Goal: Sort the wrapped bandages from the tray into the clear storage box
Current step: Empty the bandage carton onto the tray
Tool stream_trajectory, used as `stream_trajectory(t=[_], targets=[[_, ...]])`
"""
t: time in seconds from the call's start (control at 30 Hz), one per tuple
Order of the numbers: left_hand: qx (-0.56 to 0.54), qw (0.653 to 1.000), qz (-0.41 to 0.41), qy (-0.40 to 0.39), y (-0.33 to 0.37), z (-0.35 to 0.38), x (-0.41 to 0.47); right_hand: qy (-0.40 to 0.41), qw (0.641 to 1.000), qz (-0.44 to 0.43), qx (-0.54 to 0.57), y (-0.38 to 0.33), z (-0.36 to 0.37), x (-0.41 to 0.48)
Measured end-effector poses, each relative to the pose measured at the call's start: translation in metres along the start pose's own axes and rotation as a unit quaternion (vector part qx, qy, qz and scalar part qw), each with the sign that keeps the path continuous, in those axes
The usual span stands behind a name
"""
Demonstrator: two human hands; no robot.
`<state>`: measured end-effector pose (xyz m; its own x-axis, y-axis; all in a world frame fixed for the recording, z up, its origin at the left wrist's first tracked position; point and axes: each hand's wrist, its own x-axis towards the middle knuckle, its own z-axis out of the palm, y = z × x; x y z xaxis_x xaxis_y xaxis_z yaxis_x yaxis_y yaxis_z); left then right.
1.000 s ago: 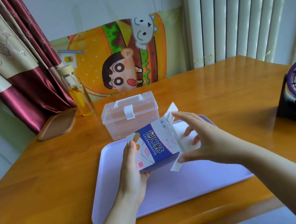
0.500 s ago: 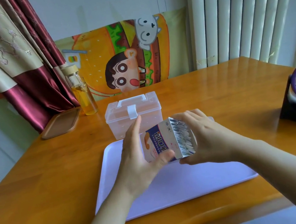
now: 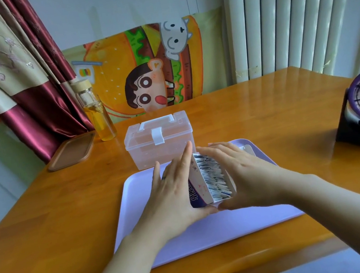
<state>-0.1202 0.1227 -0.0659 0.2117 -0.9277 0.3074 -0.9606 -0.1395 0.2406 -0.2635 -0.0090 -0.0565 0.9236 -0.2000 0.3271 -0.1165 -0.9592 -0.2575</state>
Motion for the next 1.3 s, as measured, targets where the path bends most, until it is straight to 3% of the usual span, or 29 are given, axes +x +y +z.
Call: stream_trajectory(t=[0.2, 0.43, 0.73, 1.07, 1.3], targets=[[0.005, 1.0, -0.013, -0.005, -0.006, -0.013, 0.001, 0.075, 0.993, 0.003, 0.091, -0.001, -0.014, 0.003], [0.007, 1.0, -0.003, -0.019, -0.003, -0.02, 0.0, 0.1, 0.992, 0.022, 0.075, -0.008, -0.005, 0.013], [0.081, 0.996, 0.026, -0.034, -0.014, -0.041, 0.009, 0.164, 0.985, -0.045, 0.042, -0.003, 0.007, 0.033], [0.078, 0.996, 0.037, -0.018, -0.016, -0.057, 0.024, 0.155, 0.982, -0.104, 0.009, -0.01, 0.007, 0.066], [0.06, 0.998, 0.024, -0.028, -0.015, -0.062, 0.031, 0.218, 0.968, -0.125, -0.009, -0.005, 0.008, 0.08]])
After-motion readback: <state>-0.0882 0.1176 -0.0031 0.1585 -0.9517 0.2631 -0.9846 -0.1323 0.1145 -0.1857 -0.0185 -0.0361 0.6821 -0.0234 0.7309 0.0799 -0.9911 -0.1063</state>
